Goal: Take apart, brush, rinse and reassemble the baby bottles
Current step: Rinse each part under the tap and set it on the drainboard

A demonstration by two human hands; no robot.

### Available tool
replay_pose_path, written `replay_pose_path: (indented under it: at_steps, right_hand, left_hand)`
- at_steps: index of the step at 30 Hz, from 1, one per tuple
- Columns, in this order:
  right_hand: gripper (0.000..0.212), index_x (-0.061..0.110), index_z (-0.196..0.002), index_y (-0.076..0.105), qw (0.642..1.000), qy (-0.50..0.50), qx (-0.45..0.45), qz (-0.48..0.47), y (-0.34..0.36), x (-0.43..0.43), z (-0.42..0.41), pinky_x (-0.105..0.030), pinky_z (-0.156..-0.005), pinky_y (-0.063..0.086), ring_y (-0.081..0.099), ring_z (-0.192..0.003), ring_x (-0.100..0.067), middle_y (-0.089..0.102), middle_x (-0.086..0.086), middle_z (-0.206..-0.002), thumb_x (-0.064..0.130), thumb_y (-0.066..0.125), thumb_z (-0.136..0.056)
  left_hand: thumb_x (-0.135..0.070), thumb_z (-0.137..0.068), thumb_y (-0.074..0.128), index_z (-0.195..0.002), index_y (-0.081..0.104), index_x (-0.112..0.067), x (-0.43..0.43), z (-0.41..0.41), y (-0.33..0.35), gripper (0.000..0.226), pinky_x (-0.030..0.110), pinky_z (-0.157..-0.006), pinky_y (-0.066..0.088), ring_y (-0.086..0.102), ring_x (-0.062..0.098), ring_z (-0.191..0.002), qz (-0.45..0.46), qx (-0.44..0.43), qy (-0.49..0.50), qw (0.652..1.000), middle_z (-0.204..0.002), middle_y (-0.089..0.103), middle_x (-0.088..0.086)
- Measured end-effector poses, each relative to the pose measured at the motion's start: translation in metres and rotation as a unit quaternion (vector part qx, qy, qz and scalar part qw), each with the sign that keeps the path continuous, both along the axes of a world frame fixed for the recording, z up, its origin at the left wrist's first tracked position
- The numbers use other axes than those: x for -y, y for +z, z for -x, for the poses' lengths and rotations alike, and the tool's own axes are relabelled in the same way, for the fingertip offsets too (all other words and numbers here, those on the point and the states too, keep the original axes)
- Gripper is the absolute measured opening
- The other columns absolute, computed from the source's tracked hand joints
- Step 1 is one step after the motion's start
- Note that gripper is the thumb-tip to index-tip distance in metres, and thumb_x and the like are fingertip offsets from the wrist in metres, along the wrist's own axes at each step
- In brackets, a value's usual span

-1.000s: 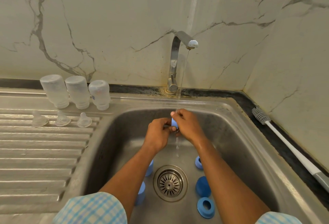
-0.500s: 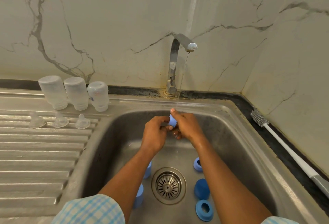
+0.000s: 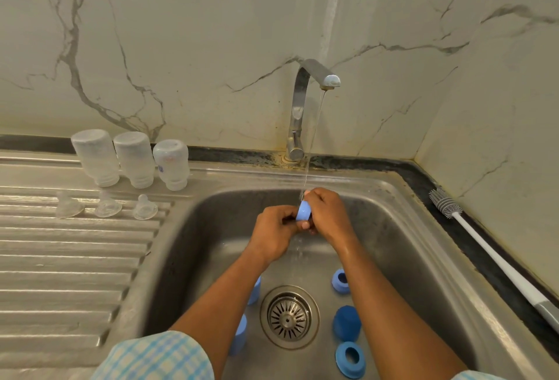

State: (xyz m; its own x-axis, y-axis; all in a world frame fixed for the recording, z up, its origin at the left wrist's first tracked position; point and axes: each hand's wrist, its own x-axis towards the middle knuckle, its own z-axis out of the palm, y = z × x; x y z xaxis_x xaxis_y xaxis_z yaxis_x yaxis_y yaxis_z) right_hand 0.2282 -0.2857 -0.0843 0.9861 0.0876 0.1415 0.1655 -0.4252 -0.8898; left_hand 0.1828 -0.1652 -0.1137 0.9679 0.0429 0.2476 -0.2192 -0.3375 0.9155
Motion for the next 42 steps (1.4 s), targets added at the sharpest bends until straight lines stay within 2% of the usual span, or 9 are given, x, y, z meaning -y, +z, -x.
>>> replay_pose_path:
  at_steps: [6,12,15,19,23,26,29,35,42]
  right_hand:
    - [0.018,0.014,-0.108,0.068,0.993,0.111,-0.047,-0.013,-0.006,-0.001,0.008,-0.025,-0.055,0.052,0.063,-0.070,-0.013,0.065,0.001,-0.077,0.025,0.060,-0.096]
    - [0.028,0.003,-0.083,0.069,0.999,-0.010,-0.037,-0.033,-0.003,0.002,0.001,-0.035,-0.056,0.056,0.066,-0.062,-0.027,0.069,-0.020,-0.078,0.019,0.053,-0.099]
    - [0.029,-0.005,-0.087,0.068,0.998,-0.007,-0.050,-0.036,0.000,0.002,-0.001,-0.033,-0.052,0.055,0.065,-0.059,-0.034,0.069,-0.028,-0.080,0.016,0.052,-0.098]
    - [0.021,0.008,-0.102,0.067,0.995,0.070,-0.054,-0.040,-0.003,-0.001,0.005,-0.031,-0.060,0.060,0.071,-0.074,-0.025,0.070,-0.013,-0.086,0.027,0.062,-0.096]
    - [0.024,0.009,-0.106,0.067,0.998,0.066,-0.005,-0.021,-0.007,0.003,0.000,-0.022,-0.070,0.058,0.070,-0.085,-0.018,0.070,-0.004,-0.097,0.013,0.076,-0.084]
    - [0.028,0.006,-0.105,0.070,0.997,0.074,0.004,-0.031,-0.006,0.005,0.001,-0.021,-0.070,0.058,0.070,-0.078,-0.014,0.070,-0.003,-0.098,0.007,0.080,-0.079]
    - [0.010,0.008,-0.094,0.075,0.997,0.067,0.013,-0.043,-0.007,0.005,-0.001,-0.034,-0.078,0.061,0.072,-0.080,-0.019,0.074,-0.007,-0.091,0.013,0.075,-0.085]
    - [0.012,0.005,-0.099,0.072,0.990,0.064,-0.045,-0.121,0.000,0.006,-0.001,-0.035,-0.071,0.062,0.073,-0.083,-0.024,0.072,-0.011,-0.092,0.014,0.067,-0.092]
    - [0.014,0.005,-0.096,0.076,0.989,0.078,-0.041,-0.116,-0.004,0.007,0.000,-0.033,-0.079,0.061,0.073,-0.085,-0.022,0.075,-0.009,-0.091,0.015,0.074,-0.086]
  left_hand:
    - [-0.004,-0.093,0.062,-0.093,0.073,-0.016,-0.009,-0.006,-0.008,0.016,0.032,-0.078,0.056,0.069,0.010,-0.082,-0.040,-0.025,0.071,0.996,-0.083,0.074,-0.005]
    - [-0.004,-0.091,0.064,-0.108,0.070,-0.015,-0.006,-0.004,-0.010,0.020,0.029,-0.088,0.053,0.067,0.011,-0.095,-0.053,0.000,0.022,0.998,-0.096,0.074,-0.002]
    - [-0.004,-0.092,0.063,-0.105,0.069,-0.013,-0.004,-0.003,-0.011,0.017,0.029,-0.085,0.052,0.067,0.013,-0.093,-0.053,0.008,0.023,0.998,-0.094,0.073,-0.001]
    - [-0.003,-0.095,0.059,-0.107,0.067,-0.015,-0.005,-0.003,-0.011,0.019,0.027,-0.085,0.054,0.066,0.004,-0.092,-0.024,0.013,0.049,0.998,-0.096,0.072,-0.006]
    - [-0.013,-0.090,0.069,-0.120,0.063,-0.019,-0.003,-0.002,-0.009,0.032,0.027,-0.088,0.056,0.065,0.005,-0.099,-0.024,0.007,0.068,0.997,-0.109,0.070,-0.007]
    - [-0.010,-0.088,0.071,-0.109,0.069,-0.019,-0.002,-0.004,-0.009,0.023,0.033,-0.083,0.058,0.068,0.006,-0.089,-0.048,-0.001,0.102,0.994,-0.095,0.073,-0.008]
    - [-0.002,-0.085,0.070,-0.101,0.070,-0.016,-0.006,-0.004,-0.010,0.021,0.038,-0.082,0.058,0.069,0.011,-0.085,-0.052,-0.009,0.115,0.992,-0.088,0.073,-0.004]
    - [0.005,-0.086,0.068,-0.105,0.065,-0.016,-0.007,-0.003,-0.009,0.028,0.018,-0.079,0.056,0.068,0.005,-0.091,-0.005,0.006,0.102,0.995,-0.095,0.071,-0.004]
    - [0.004,-0.091,0.062,-0.105,0.059,-0.018,-0.006,-0.001,-0.007,0.026,0.012,-0.071,0.052,0.066,0.009,-0.088,0.017,-0.003,0.106,0.994,-0.096,0.068,-0.003]
